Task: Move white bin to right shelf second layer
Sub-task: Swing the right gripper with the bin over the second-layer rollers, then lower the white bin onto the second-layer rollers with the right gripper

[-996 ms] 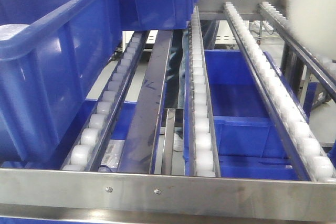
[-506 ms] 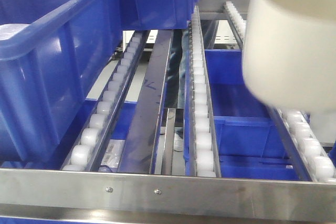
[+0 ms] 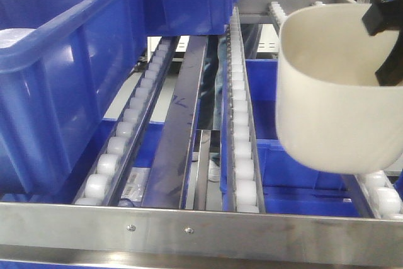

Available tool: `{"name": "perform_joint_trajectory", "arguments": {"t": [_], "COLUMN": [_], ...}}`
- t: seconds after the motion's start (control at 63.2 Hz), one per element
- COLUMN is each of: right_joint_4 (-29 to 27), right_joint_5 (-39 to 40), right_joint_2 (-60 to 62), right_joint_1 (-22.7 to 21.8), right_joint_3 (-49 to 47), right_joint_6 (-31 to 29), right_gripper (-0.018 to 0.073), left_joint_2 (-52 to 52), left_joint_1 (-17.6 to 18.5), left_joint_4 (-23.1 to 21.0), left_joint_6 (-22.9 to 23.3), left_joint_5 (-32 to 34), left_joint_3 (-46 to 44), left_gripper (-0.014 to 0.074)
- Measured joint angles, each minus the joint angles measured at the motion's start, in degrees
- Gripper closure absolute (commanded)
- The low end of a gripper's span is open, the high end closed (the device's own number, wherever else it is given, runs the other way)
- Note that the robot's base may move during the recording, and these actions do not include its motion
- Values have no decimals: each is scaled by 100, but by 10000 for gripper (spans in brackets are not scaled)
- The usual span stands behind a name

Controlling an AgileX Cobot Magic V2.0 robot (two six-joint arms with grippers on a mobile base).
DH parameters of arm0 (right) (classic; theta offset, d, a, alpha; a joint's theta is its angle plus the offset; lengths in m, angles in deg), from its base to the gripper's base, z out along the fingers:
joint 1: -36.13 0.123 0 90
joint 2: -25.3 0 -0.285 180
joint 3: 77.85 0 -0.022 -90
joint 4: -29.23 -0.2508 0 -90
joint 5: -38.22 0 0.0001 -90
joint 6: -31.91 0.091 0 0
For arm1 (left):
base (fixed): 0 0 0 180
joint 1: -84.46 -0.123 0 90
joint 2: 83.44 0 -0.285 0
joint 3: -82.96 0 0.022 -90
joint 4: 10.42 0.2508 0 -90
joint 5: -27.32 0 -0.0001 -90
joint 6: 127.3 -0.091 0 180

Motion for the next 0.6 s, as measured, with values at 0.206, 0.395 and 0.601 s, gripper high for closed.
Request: {"name": "perform_joint_trajectory", "arguments": {"t": [0.206,0.395,0.601], "right_joint_4": [0,0,0], "right_joint_5": [157,204,206], "right_joint_2": [-262,-460,-646], "right_joint_1": [213,228,233], "right_joint_3": [-23,-23,-23], "right_joint_6": [0,0,0], "right_gripper": [503,503,503], "left_joint_2": [0,0,0], "left_joint_1": [0,0,0], "left_joint_4": [0,0,0], "left_joint_6": [0,0,0], "left_joint_5": [0,0,0], "left_joint_3": [0,0,0], "left_gripper": [512,512,512]}}
